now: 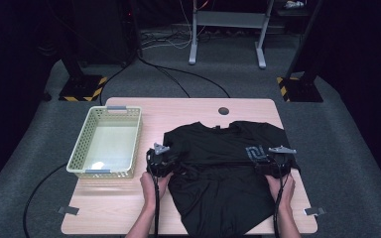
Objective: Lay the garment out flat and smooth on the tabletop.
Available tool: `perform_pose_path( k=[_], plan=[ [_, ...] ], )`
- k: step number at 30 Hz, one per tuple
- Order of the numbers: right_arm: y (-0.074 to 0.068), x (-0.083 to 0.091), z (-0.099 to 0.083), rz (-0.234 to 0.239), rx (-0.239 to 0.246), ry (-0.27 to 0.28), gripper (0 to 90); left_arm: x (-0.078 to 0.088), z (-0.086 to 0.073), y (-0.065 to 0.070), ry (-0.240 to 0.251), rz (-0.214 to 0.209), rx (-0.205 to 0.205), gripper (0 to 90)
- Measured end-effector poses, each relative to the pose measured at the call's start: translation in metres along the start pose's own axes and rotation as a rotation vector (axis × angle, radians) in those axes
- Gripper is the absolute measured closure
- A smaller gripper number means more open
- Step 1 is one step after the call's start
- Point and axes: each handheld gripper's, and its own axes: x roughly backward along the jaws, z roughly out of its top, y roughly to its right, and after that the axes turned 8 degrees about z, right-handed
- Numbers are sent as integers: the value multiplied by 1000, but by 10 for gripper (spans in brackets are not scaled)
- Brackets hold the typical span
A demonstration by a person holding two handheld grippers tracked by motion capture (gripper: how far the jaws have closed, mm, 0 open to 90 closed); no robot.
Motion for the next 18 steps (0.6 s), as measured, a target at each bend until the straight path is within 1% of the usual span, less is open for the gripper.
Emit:
perform_pose_path(
  k=[6,12,13,14,15,16,18],
  plan=[
    [0,0,0,0,-1,-1,34,6,-10,-20,-8,42,31,826],
    [0,0,0,-1,-1,-1,34,13,-30,-34,-39,83,46,821],
    [0,0,0,-1,-1,-1,34,15,-34,-36,-47,92,42,816],
    [0,0,0,-1,-1,-1,34,16,-38,-37,-49,92,44,806],
    [0,0,0,-1,-1,-1,34,17,-41,-38,-58,98,40,786],
    [0,0,0,-1,-1,-1,34,18,-43,-38,-64,103,43,746],
    [0,0,0,-1,-1,-1,34,21,-44,-39,-77,94,50,633]
  ],
)
